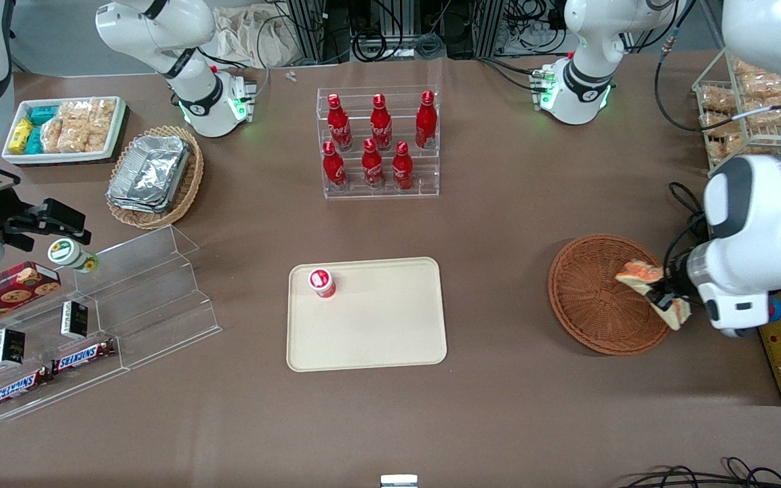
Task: Place sandwich from basket to tray
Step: 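Lift the sandwich out of the basket with the left gripper, then carry the sandwich over the white tray with the left gripper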
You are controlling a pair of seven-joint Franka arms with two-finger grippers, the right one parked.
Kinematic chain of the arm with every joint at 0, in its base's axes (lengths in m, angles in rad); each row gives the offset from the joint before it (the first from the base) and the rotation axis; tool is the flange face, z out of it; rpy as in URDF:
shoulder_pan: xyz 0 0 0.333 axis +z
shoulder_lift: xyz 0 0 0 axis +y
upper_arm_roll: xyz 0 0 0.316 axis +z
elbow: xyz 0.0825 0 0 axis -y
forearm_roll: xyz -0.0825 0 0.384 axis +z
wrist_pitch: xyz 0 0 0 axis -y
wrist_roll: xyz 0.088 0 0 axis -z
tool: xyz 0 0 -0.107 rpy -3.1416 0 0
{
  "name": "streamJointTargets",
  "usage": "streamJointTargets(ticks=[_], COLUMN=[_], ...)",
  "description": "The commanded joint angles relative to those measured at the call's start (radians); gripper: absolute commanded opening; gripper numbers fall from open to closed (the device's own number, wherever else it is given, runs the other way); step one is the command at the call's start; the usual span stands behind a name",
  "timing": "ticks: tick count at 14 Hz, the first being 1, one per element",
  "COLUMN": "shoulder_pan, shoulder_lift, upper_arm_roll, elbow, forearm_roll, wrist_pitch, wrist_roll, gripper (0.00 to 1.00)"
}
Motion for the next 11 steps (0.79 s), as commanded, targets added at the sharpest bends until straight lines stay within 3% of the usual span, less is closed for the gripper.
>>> streamJointTargets(ticks=[1, 3, 7, 11], shoulder_pan=[-0.009, -0.050, -0.263, -0.424], shoulder_lift=[0.023, 0.023, 0.118, 0.256], upper_arm_roll=[-0.051, -0.083, -0.094, -0.094], elbow=[0.187, 0.254, 0.363, 0.378], forearm_roll=[0.009, 0.009, 0.011, 0.008], wrist_pitch=[-0.202, -0.227, -0.195, -0.012], wrist_roll=[0.249, 0.314, 0.301, 0.203], gripper=[0.00, 0.00, 0.00, 0.00])
